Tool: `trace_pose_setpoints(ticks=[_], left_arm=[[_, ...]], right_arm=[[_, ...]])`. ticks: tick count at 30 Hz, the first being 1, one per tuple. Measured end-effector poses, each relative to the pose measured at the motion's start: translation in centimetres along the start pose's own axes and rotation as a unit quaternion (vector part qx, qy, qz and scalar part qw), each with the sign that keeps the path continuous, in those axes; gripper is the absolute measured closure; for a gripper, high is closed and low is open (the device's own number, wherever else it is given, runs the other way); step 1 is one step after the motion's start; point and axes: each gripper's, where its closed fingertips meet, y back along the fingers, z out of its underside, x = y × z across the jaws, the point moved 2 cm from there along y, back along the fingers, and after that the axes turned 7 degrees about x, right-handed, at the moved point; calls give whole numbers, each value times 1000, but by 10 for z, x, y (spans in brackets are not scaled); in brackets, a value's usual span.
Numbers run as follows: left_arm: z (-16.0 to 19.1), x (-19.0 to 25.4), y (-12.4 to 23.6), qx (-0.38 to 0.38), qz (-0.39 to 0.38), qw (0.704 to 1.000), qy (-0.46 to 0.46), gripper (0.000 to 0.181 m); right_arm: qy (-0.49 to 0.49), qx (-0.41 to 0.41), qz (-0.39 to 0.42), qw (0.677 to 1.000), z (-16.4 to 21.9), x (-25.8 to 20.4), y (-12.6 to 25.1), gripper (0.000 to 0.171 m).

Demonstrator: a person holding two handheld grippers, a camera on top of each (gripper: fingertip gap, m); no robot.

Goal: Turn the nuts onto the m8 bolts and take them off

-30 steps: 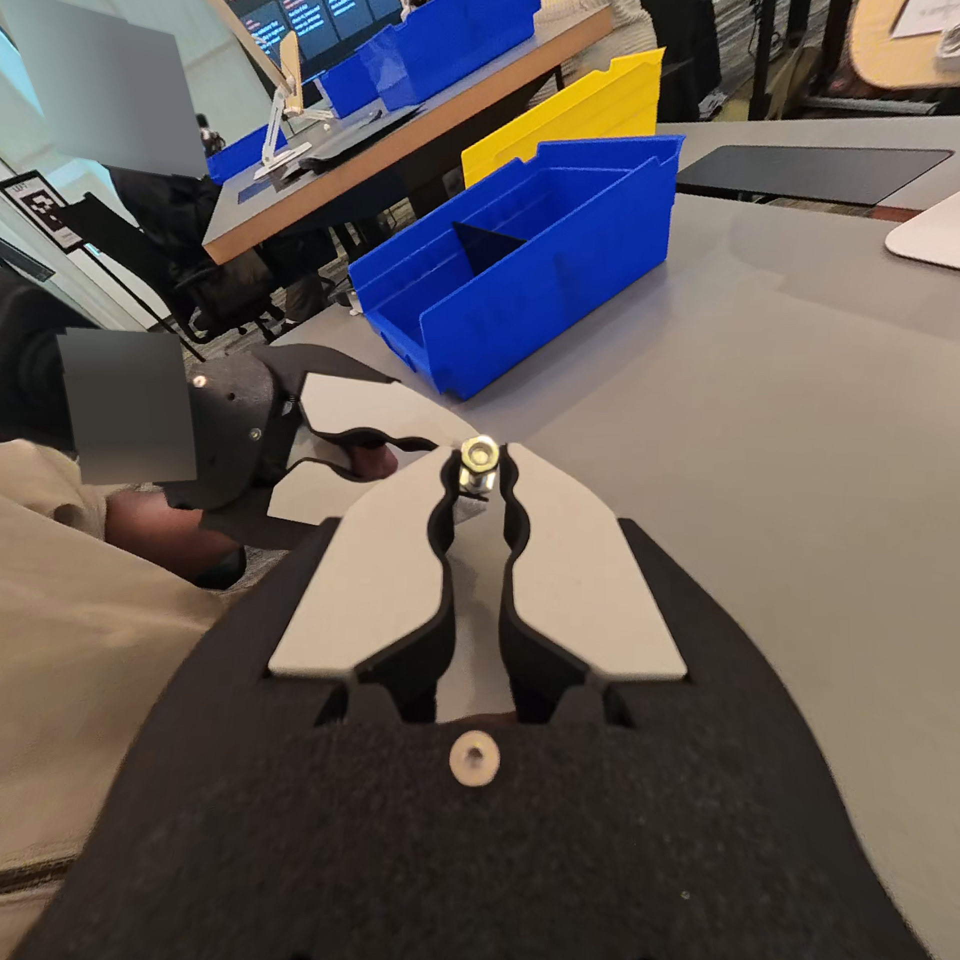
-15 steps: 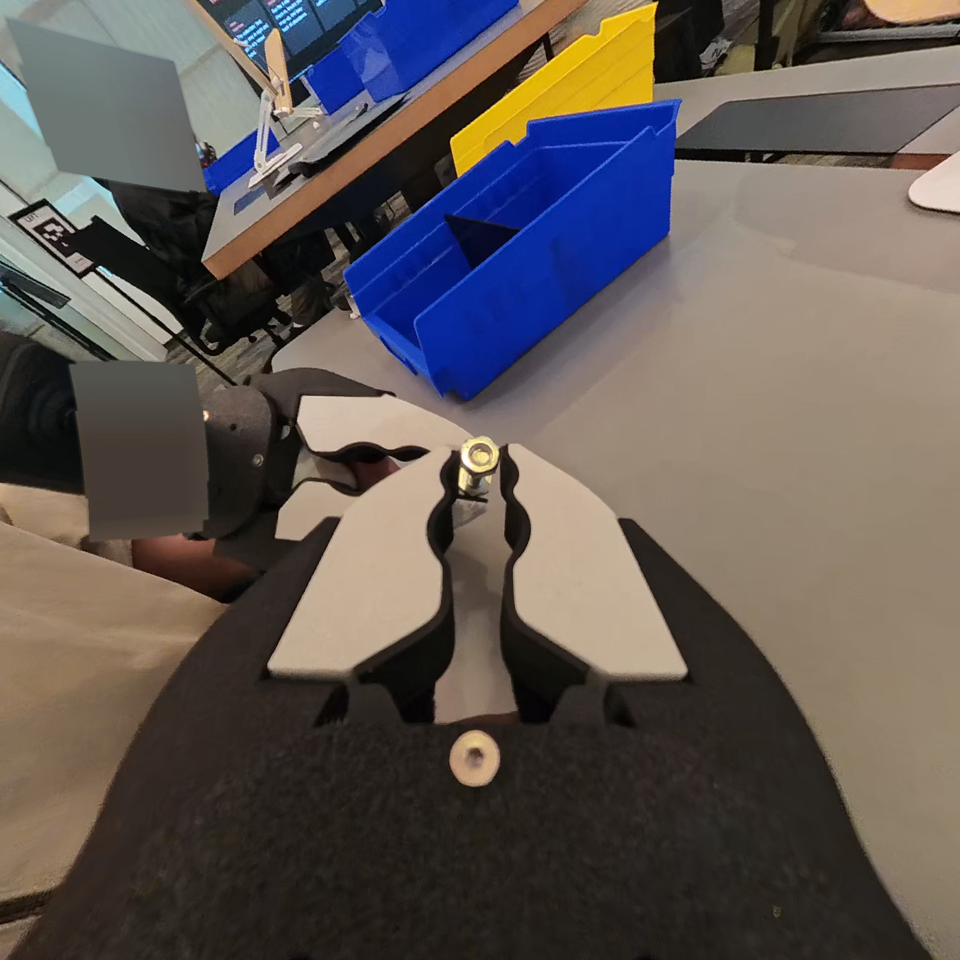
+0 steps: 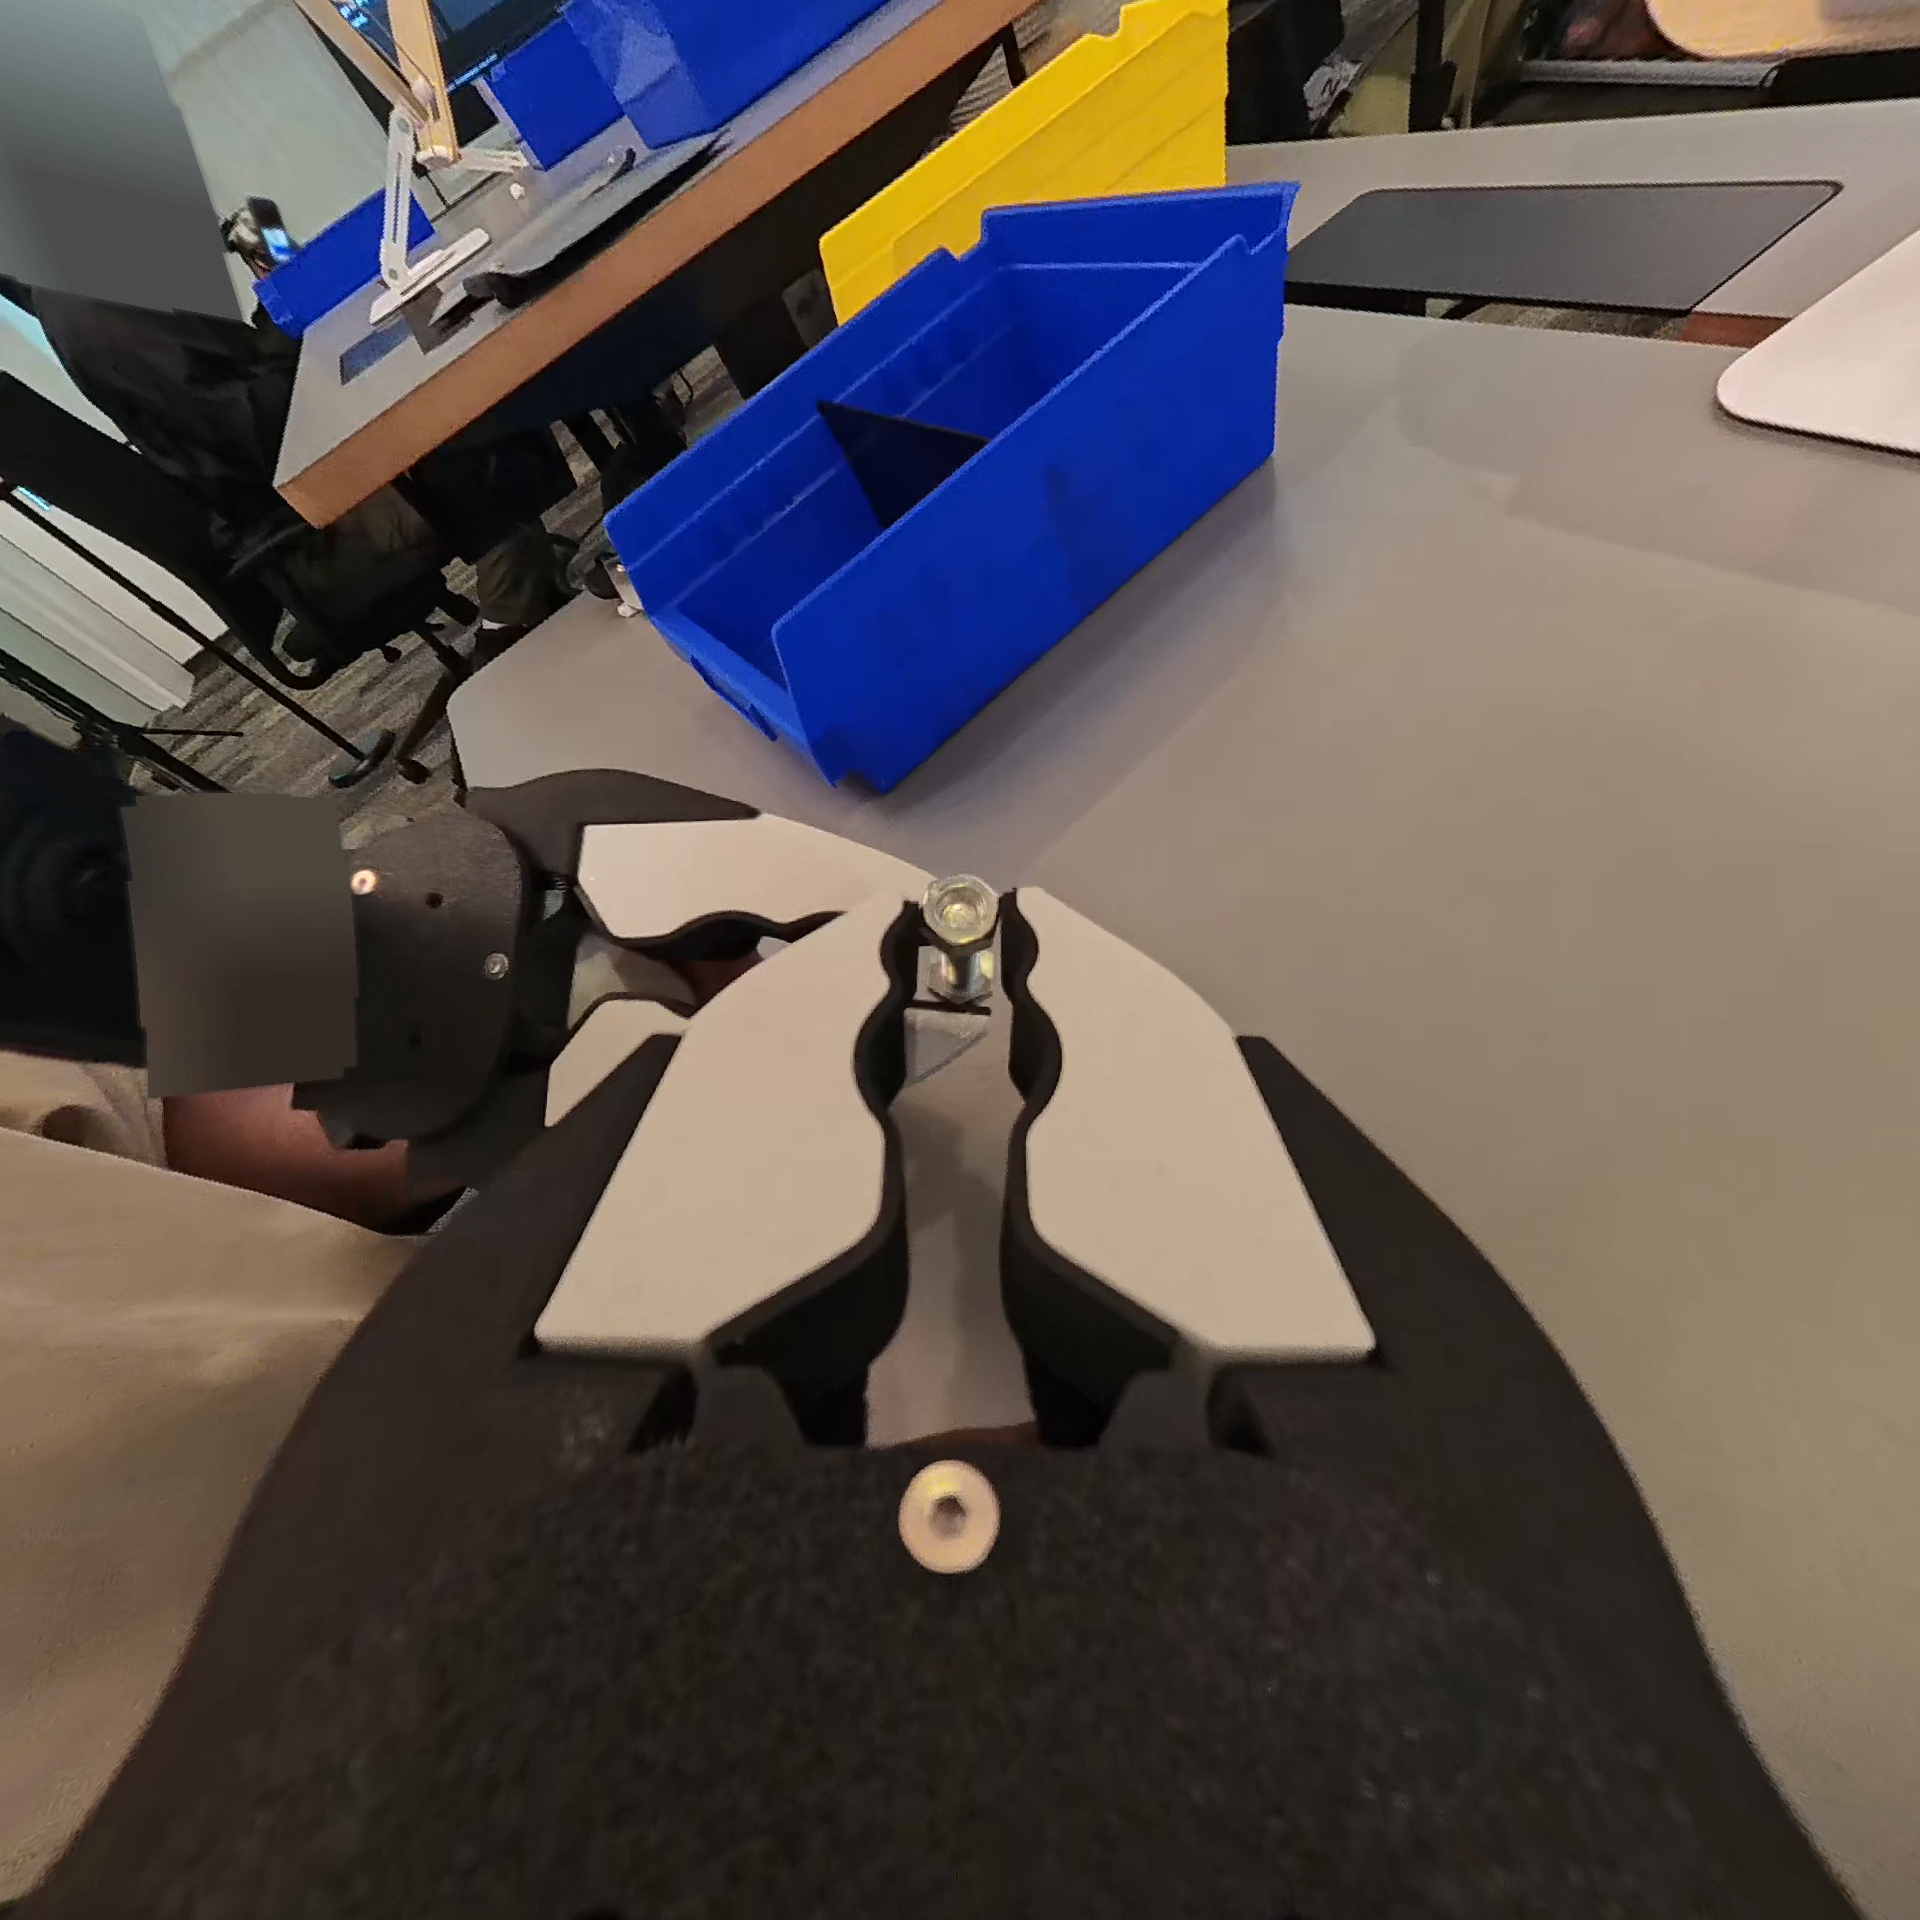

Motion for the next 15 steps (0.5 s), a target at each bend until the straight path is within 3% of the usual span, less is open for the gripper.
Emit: trace_pose_setpoints(ticks=[15], left_arm=[[-1,-1,-1,3,20,999,29,166]], right_arm=[[10,-1,-15,1000,-4,-5,-3,157]])
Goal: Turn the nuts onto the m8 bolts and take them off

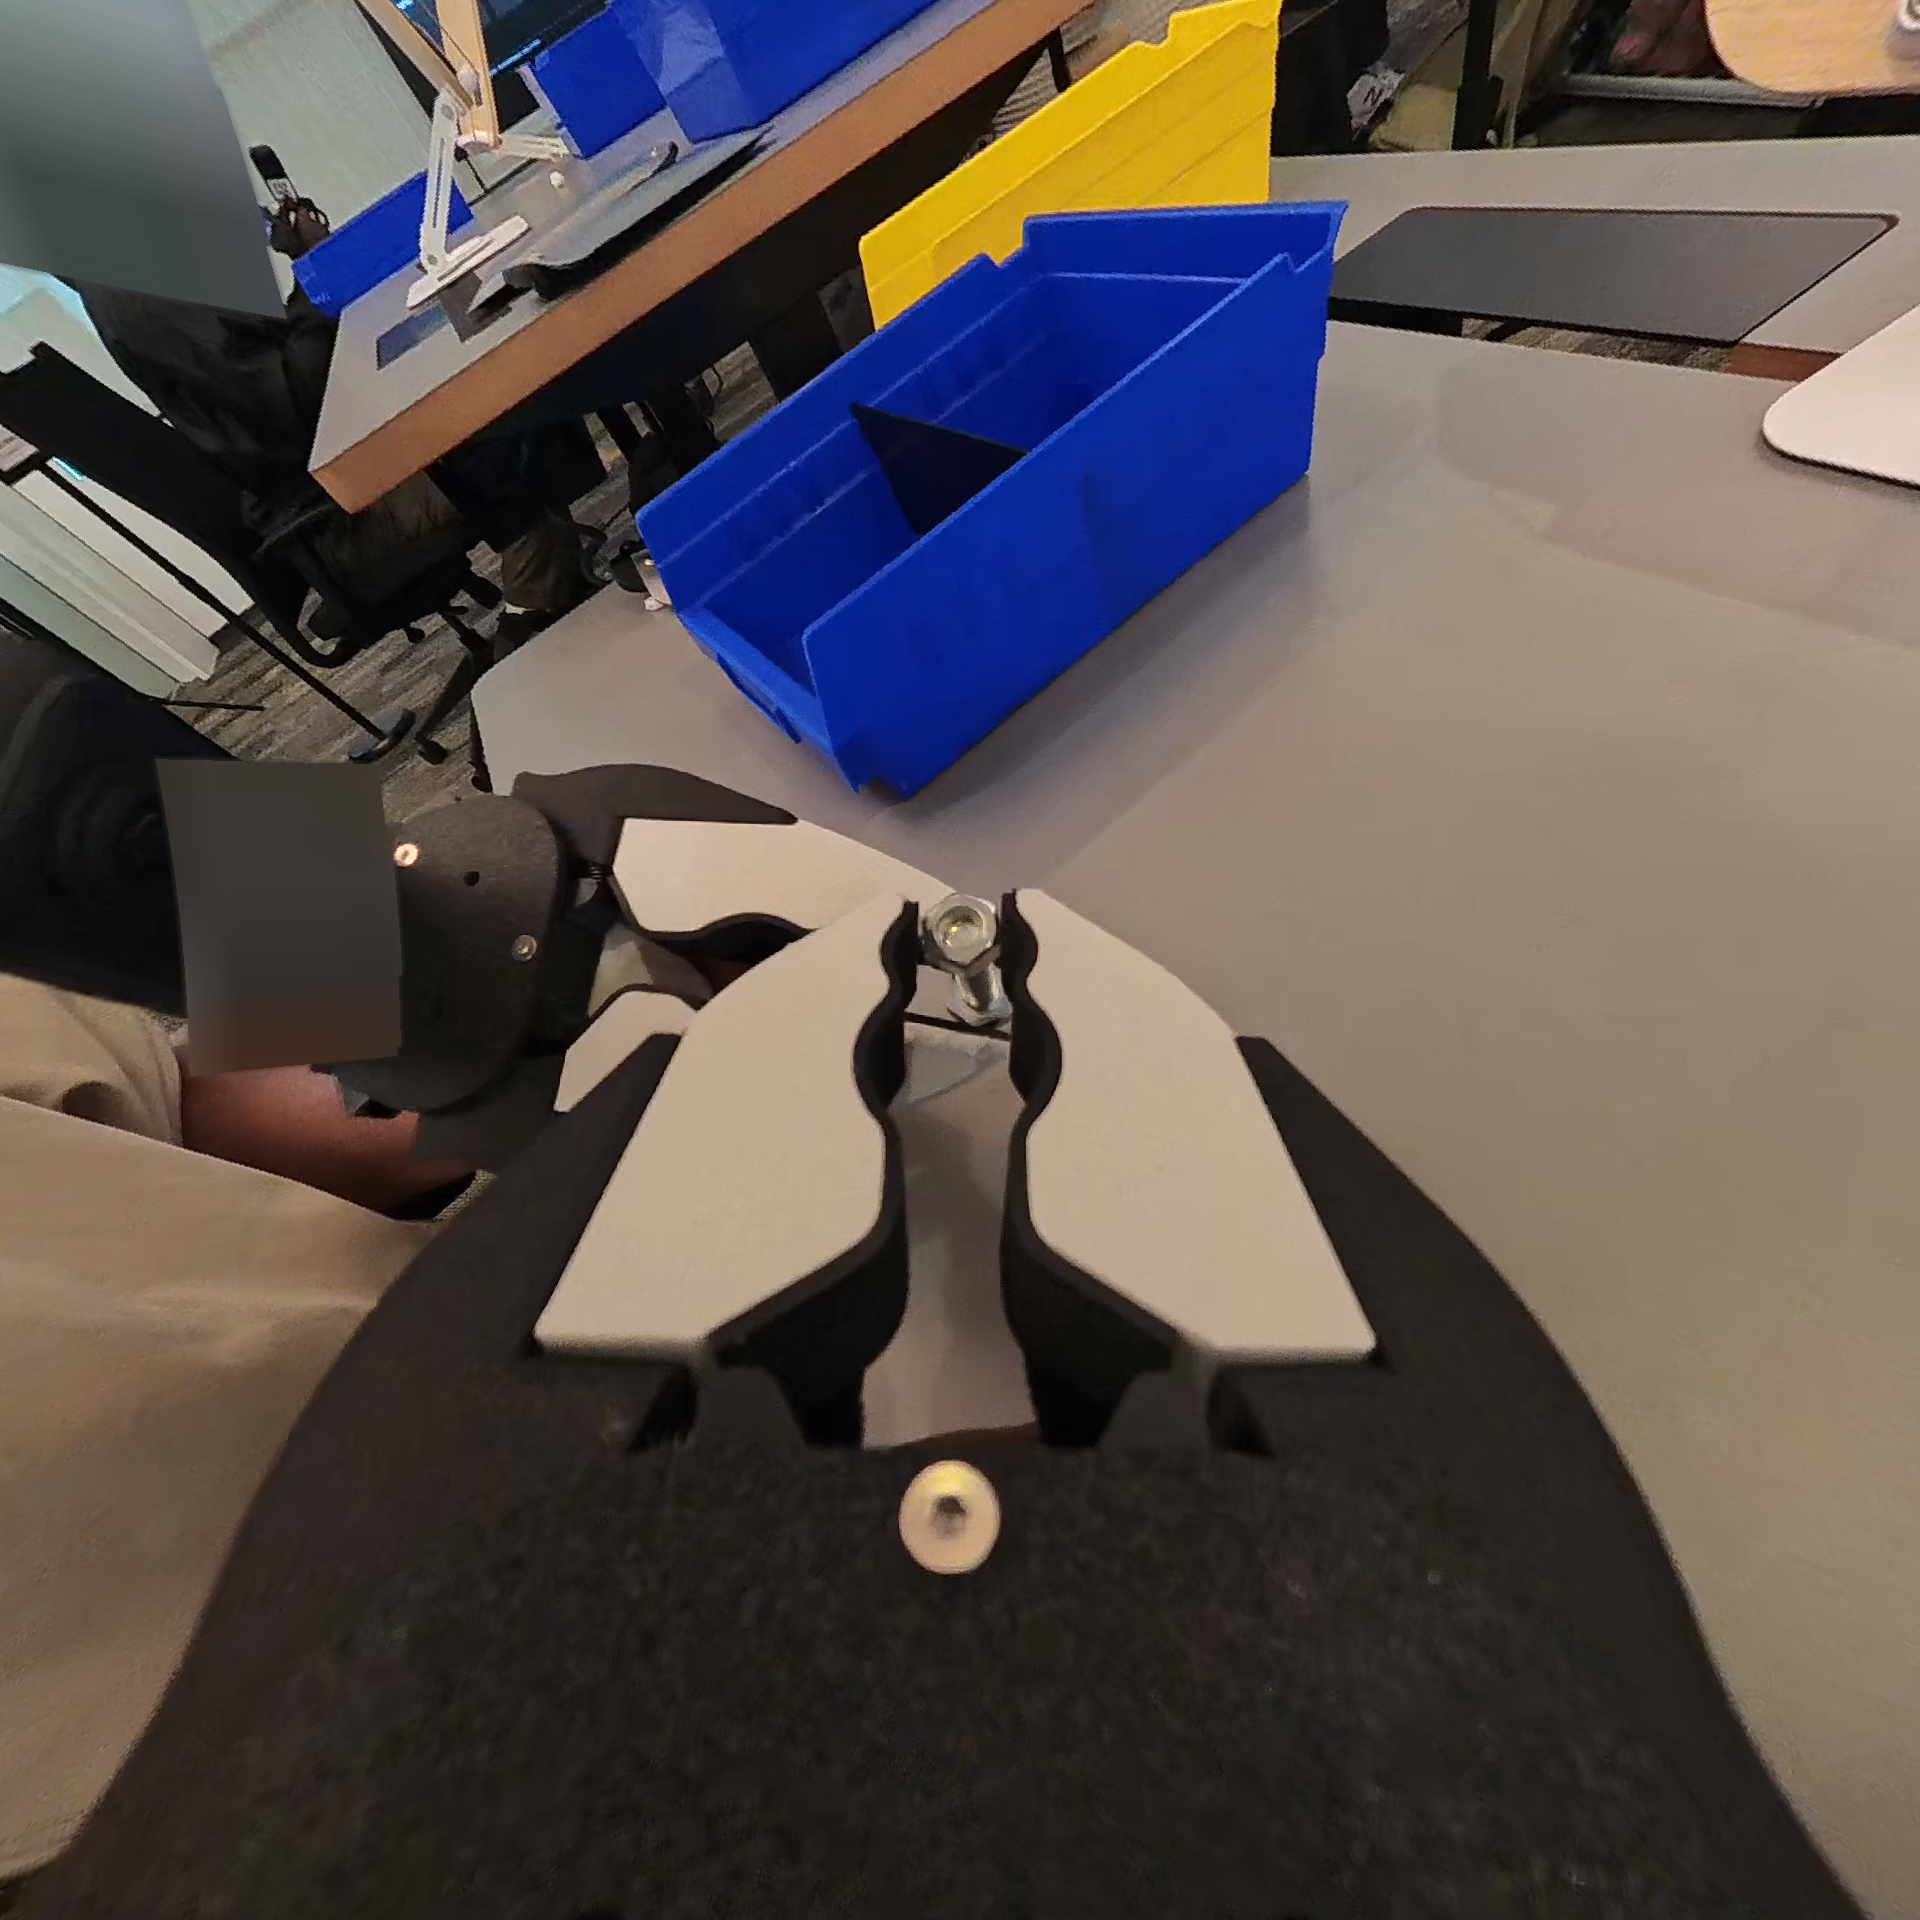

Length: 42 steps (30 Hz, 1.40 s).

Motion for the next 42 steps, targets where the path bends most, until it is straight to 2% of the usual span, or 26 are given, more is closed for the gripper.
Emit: trace_pose_setpoints(ticks=[19,24,27,31,35,37,42], left_arm=[[-5,4,-1,14,28,999,44,166],[-2,0,0,7,24,999,33,166],[7,-10,0,-5,14,999,37,166],[21,-20,-1,-12,5,999,52,166],[29,-19,-1,-14,10,998,55,166],[31,-18,-3,-18,12,998,56,166],[29,-19,-4,-11,7,999,51,166]], right_arm=[[8,22,-14,1000,-8,-2,5,147],[13,55,21,998,-24,24,31,147],[27,0,69,997,1,51,57,147],[70,-84,183,977,66,75,99,144],[52,-146,238,959,130,91,109,148],[61,-149,248,955,132,93,107,152],[82,-91,275,954,111,100,106,149]])
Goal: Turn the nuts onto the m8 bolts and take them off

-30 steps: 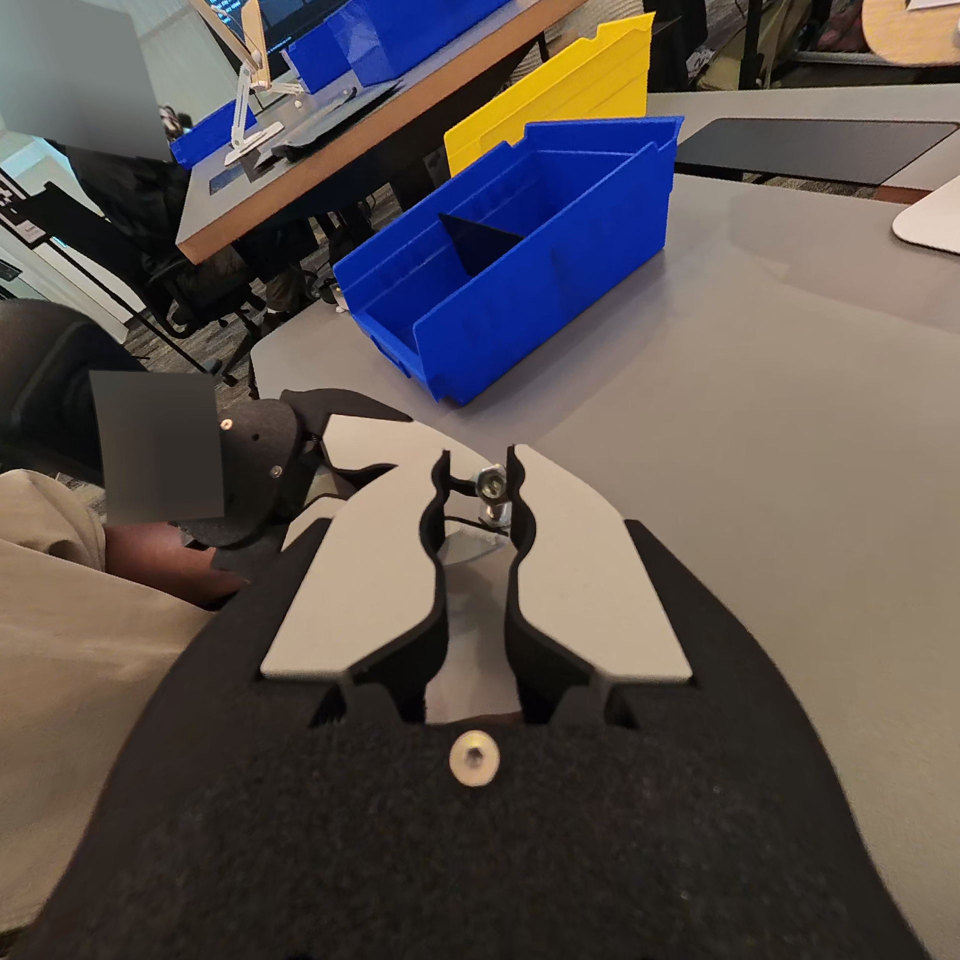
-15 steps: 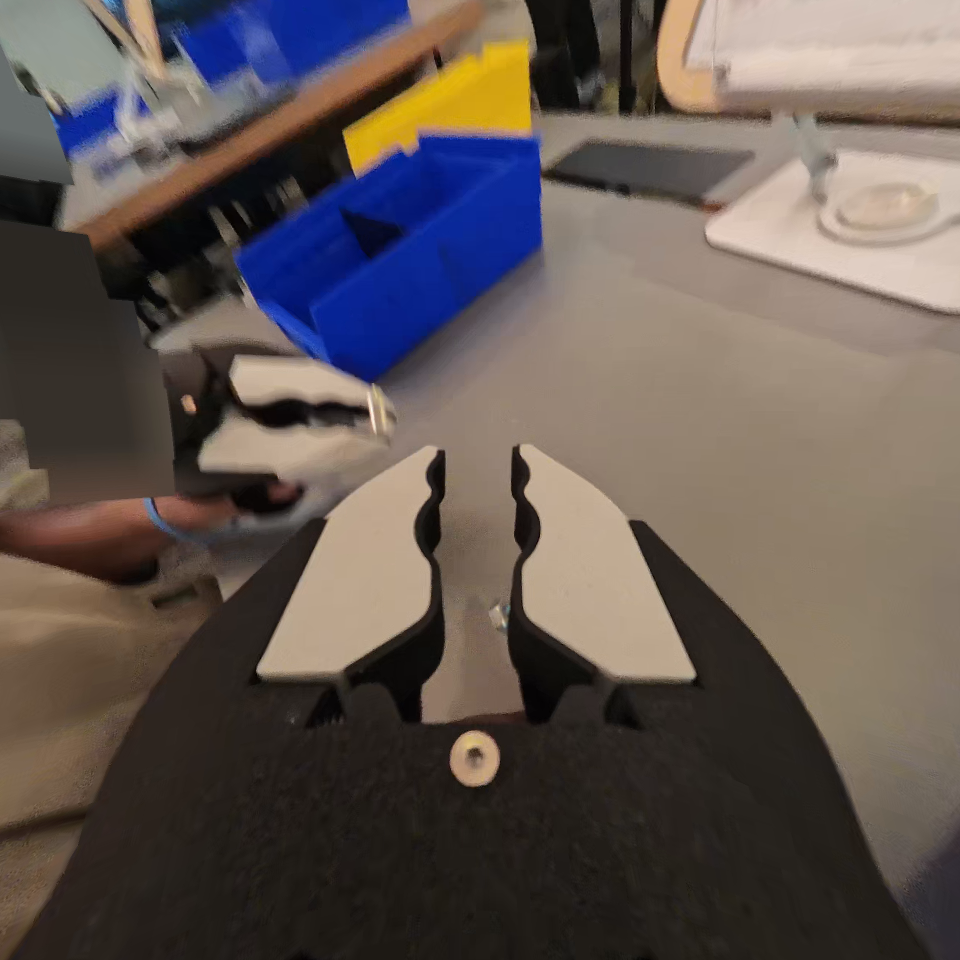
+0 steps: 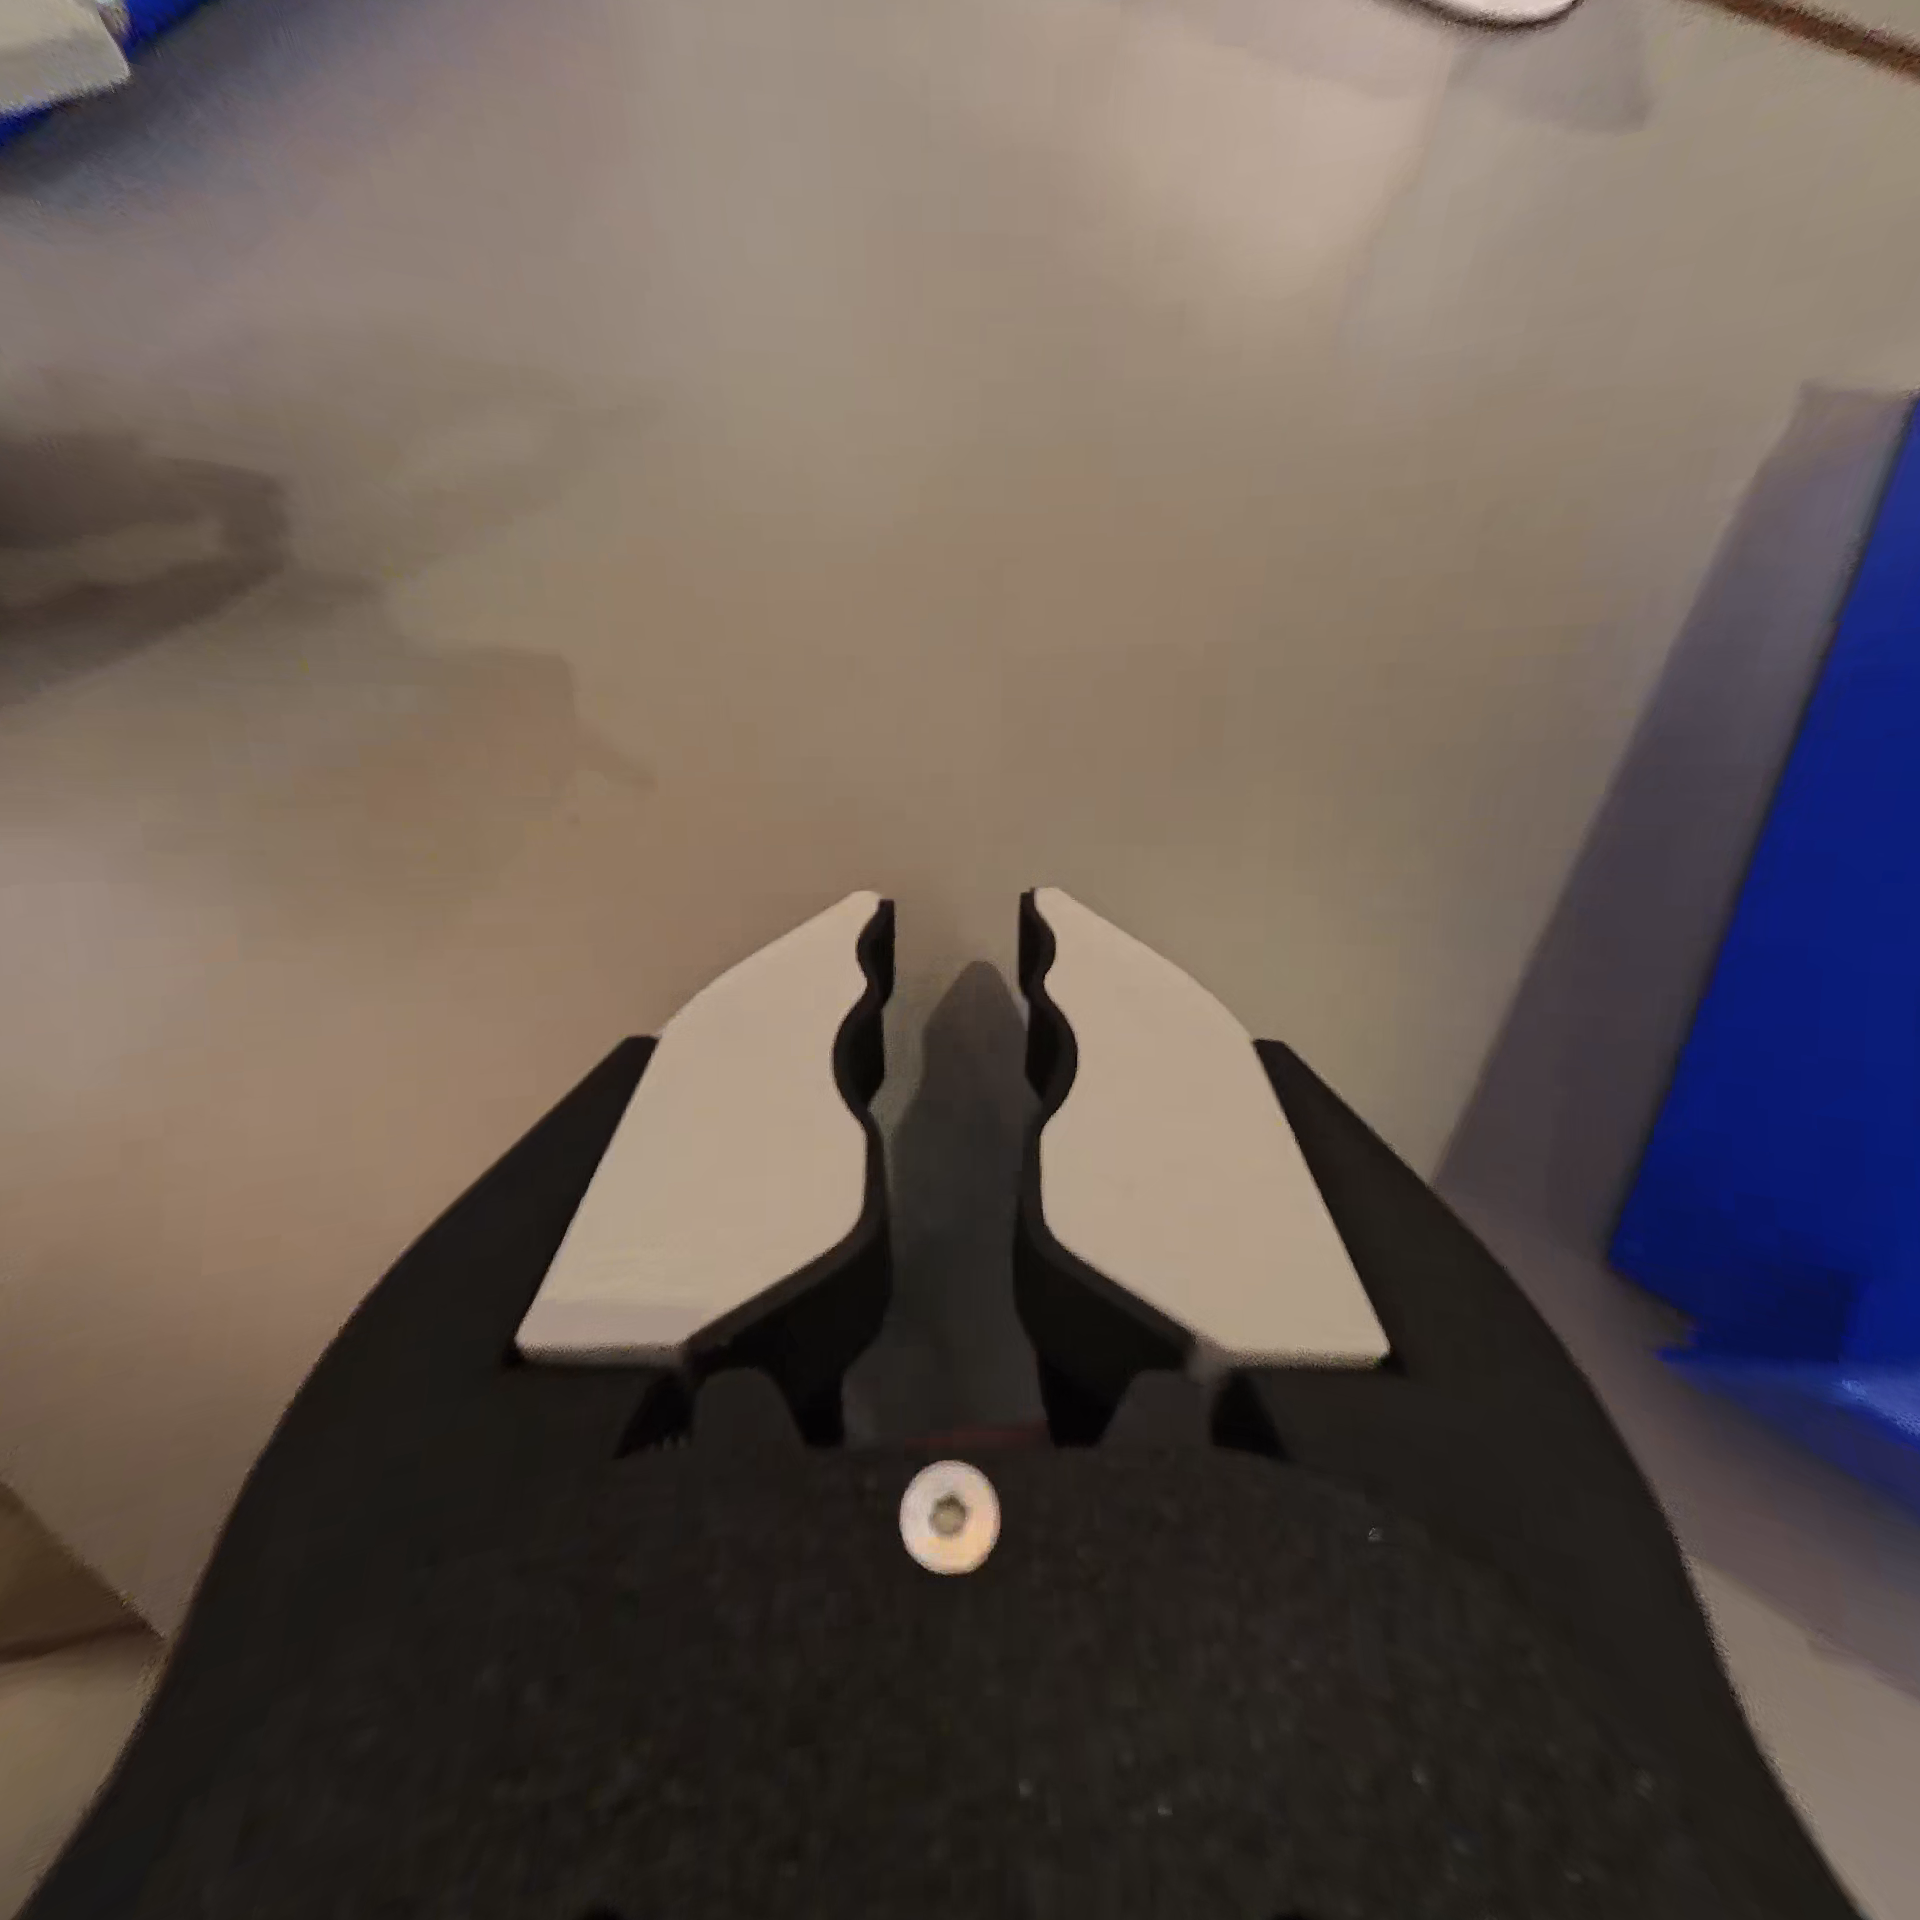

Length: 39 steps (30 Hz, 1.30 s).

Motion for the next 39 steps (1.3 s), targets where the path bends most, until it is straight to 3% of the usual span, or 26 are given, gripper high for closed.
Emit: trace_pose_setpoints(ticks=[5,9,16,22,39], left_arm=[[2,-11,-1,20,-9,1000,20,166],[0,-27,6,24,-26,999,37,166],[-5,-44,35,26,-87,994,55,166],[-12,-31,63,48,-109,993,17,166],[-23,-13,109,76,-161,983,32,166]], right_arm=[[-51,98,24,994,-27,7,2,143],[-57,106,3,993,-36,-4,5,138],[-31,103,37,994,-41,6,27,130],[-9,103,32,994,-38,10,36,125],[26,117,67,991,-32,-23,83,119]])
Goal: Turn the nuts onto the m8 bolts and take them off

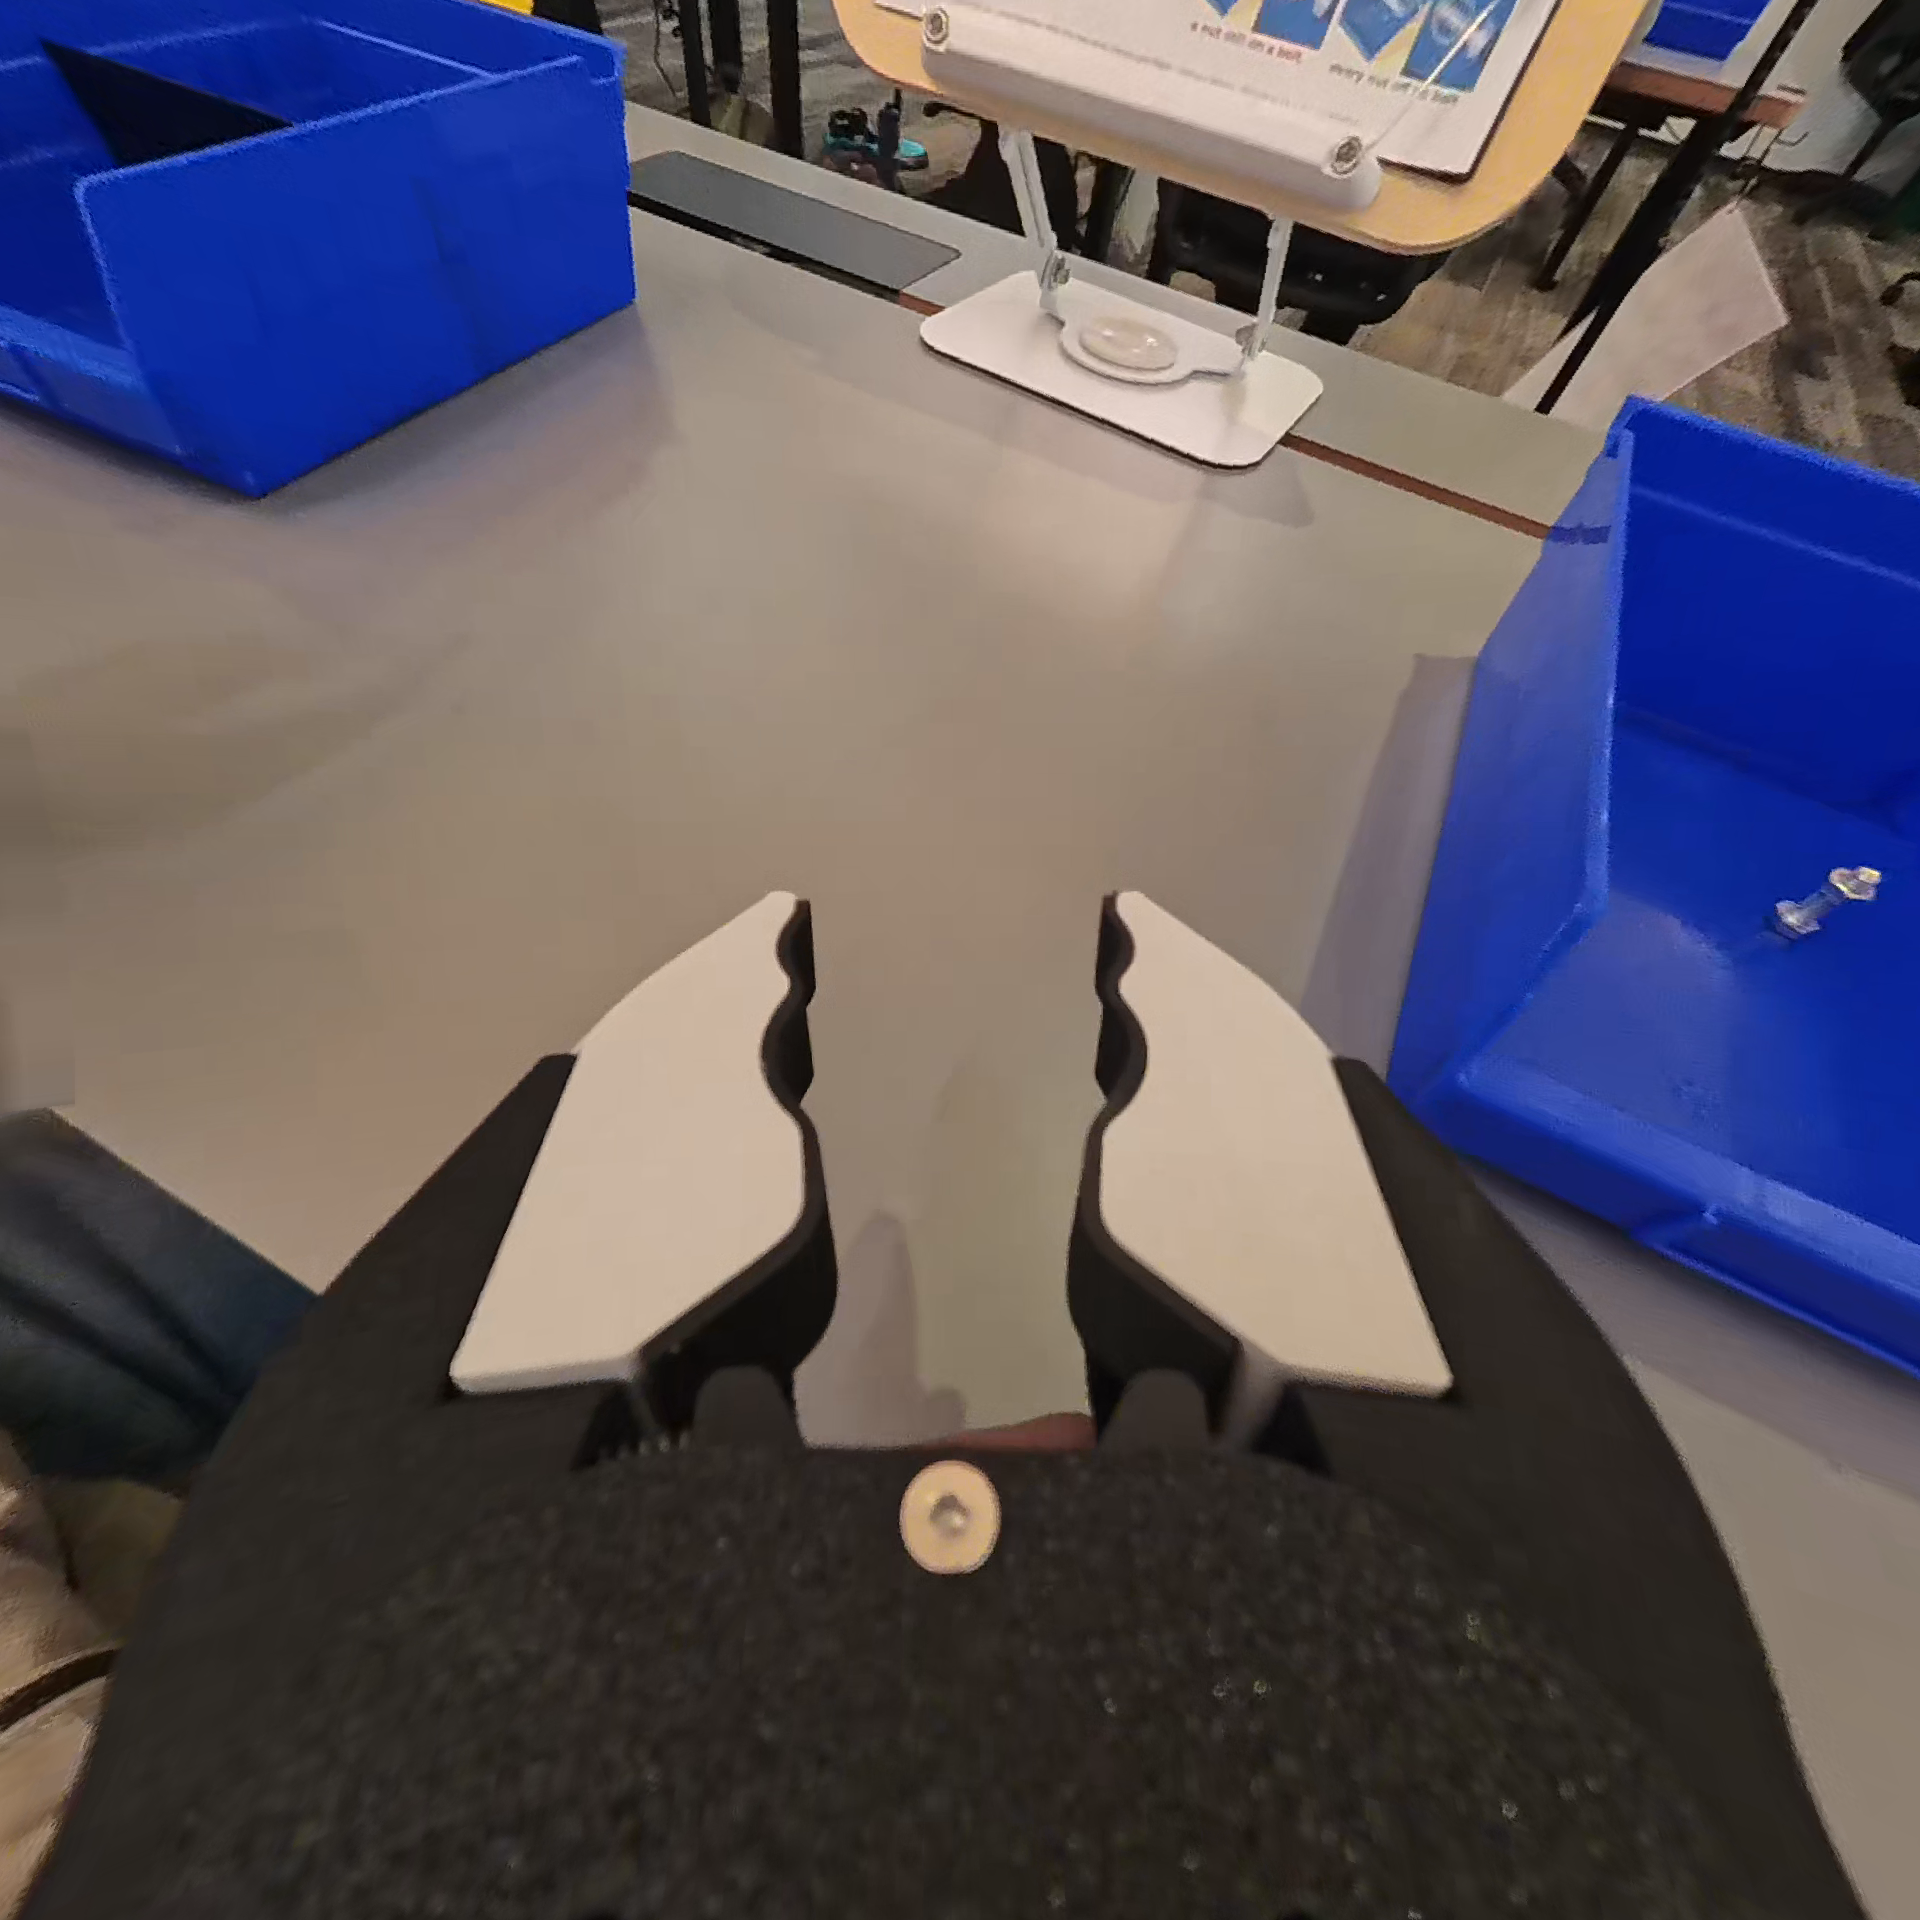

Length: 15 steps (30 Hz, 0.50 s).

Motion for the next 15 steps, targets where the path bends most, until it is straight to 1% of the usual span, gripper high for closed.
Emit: trace_pose_setpoints(ticks=[9,15], left_arm=[[3,-5,5,-13,-19,1000,12,166],[1,3,-1,-10,-4,1000,2,166]], right_arm=[[3,-6,19,1000,-1,-8,4,120],[-1,-1,17,1000,-4,-7,8,121]])
